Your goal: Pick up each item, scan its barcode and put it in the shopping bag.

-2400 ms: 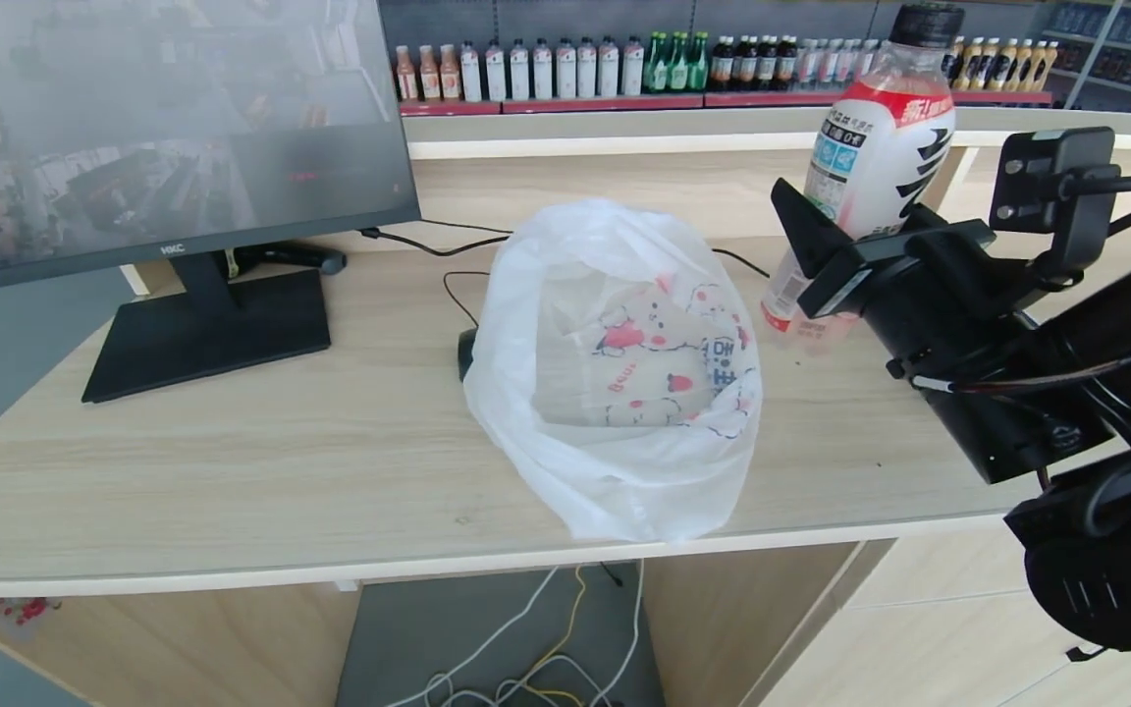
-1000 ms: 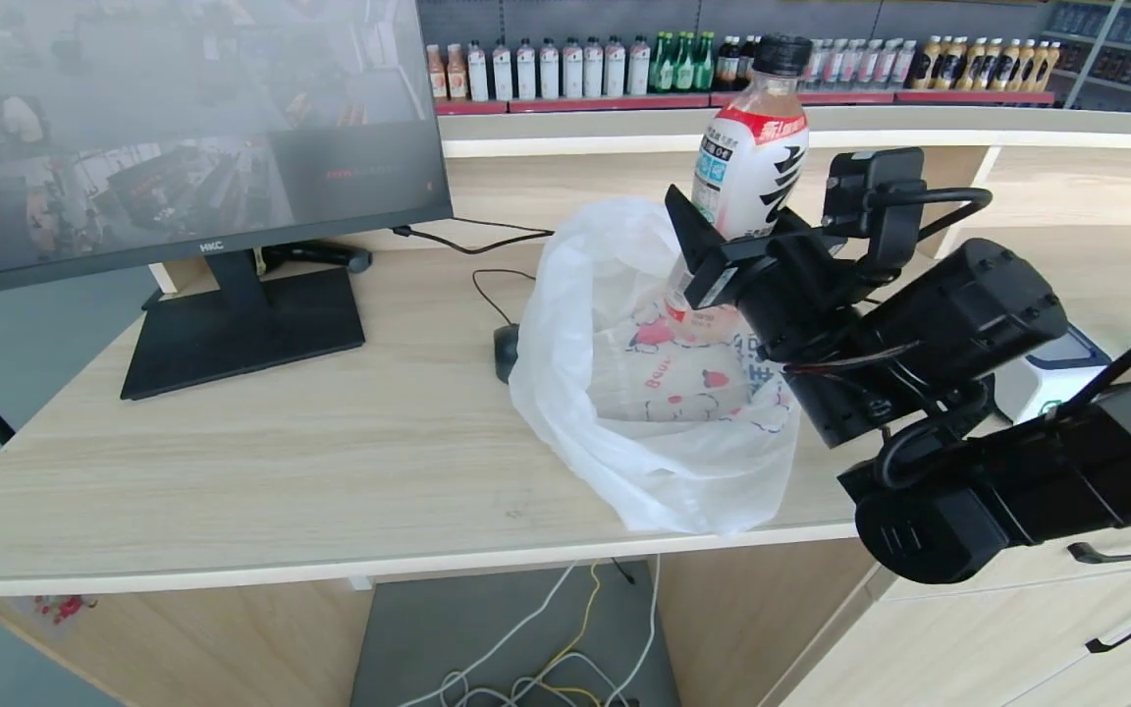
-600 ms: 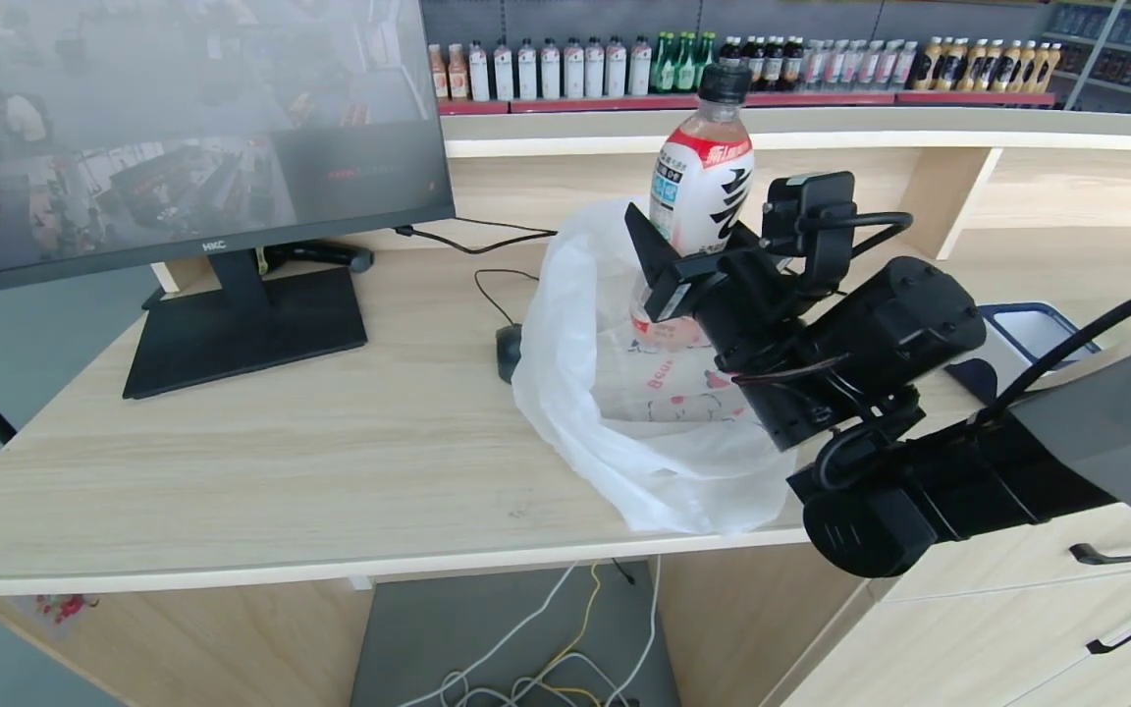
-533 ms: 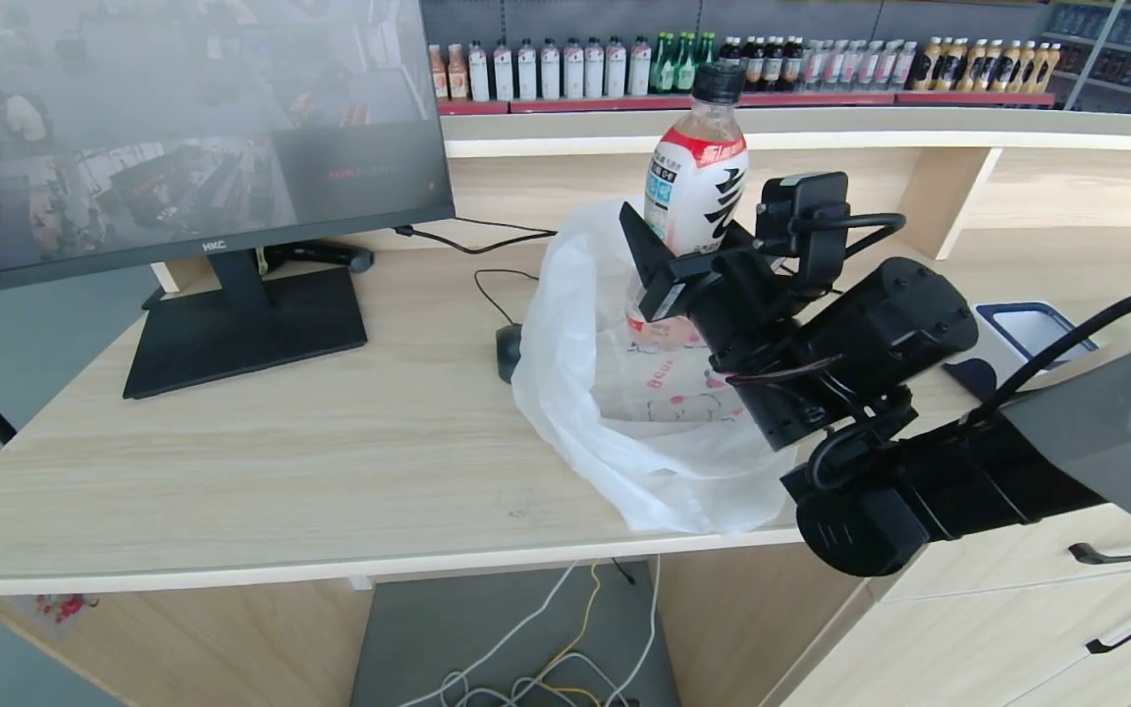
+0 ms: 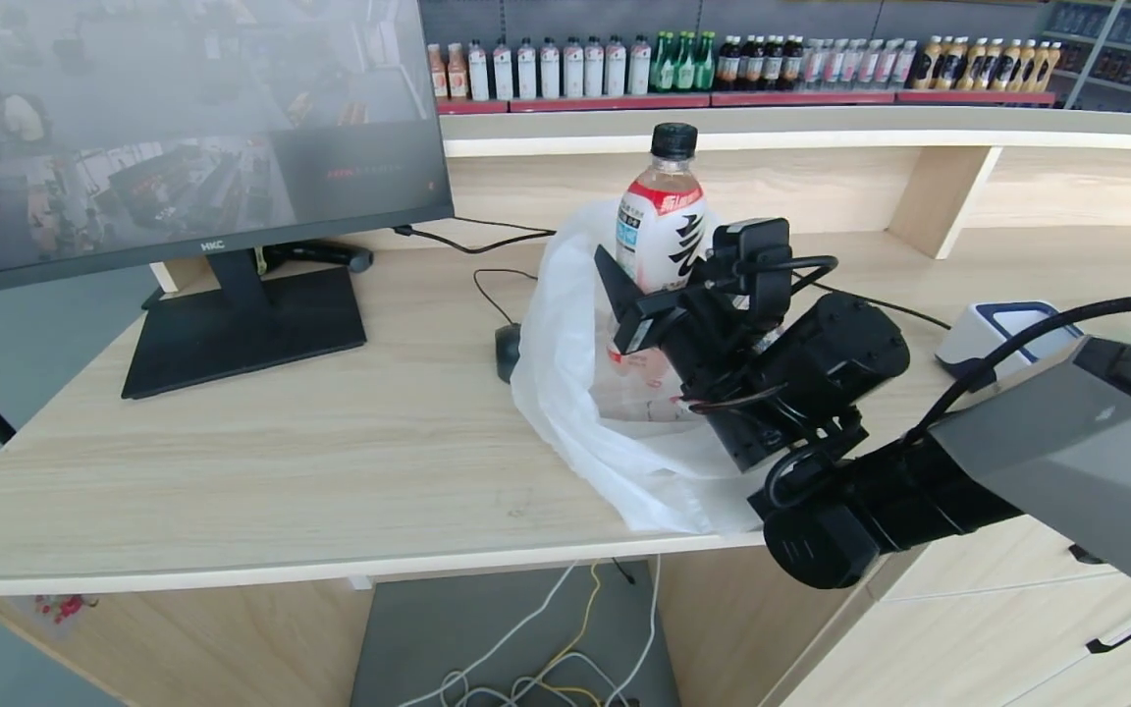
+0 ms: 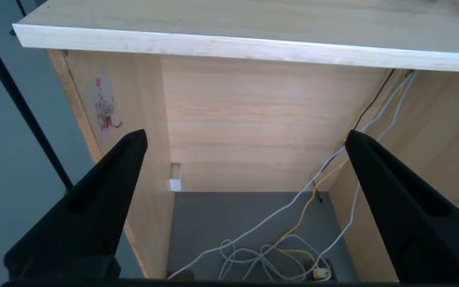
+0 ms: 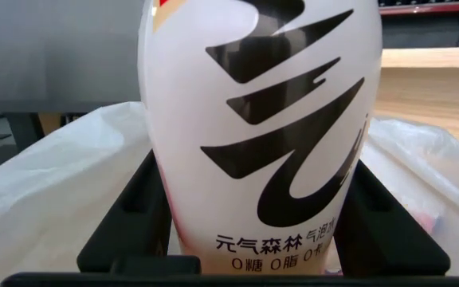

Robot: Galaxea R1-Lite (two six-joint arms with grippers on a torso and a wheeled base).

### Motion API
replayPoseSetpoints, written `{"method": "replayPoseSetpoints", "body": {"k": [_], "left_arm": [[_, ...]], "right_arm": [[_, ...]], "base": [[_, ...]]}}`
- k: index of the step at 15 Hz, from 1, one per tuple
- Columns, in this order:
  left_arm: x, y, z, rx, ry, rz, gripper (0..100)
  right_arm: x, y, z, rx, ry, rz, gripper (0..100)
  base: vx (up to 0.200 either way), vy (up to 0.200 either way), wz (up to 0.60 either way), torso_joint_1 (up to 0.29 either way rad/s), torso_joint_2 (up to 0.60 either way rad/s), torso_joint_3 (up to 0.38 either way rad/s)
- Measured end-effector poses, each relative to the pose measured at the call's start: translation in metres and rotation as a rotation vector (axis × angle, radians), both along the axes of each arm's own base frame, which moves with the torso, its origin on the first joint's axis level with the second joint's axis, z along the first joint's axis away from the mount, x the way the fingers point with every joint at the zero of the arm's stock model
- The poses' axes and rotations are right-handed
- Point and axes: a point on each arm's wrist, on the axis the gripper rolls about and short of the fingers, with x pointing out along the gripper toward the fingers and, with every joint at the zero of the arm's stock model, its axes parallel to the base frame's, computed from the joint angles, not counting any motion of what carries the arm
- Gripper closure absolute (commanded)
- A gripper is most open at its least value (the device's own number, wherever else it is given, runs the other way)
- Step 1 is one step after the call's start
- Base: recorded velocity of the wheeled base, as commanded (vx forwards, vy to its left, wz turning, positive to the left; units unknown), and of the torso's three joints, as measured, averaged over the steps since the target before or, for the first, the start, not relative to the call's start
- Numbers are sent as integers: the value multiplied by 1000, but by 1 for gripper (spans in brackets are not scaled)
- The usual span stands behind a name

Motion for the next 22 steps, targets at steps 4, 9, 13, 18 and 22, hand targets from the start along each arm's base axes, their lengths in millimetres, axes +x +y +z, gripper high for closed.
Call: {"method": "replayPoseSetpoints", "body": {"k": [4,9,13,18,22], "left_arm": [[0,0,0,0,0,-1,0],[0,0,0,0,0,0,0],[0,0,0,0,0,0,0],[0,0,0,0,0,0,0],[0,0,0,0,0,0,0]], "right_arm": [[4,2,-10,-10,23,-7,100],[5,4,-17,-21,38,-6,100],[6,4,-22,-30,51,-5,100],[6,4,-25,-34,56,-5,100],[6,4,-27,-39,64,-5,100]], "base": [[0,0,0,0,0,0],[0,0,0,0,0,0],[0,0,0,0,0,0],[0,0,0,0,0,0],[0,0,0,0,0,0]]}}
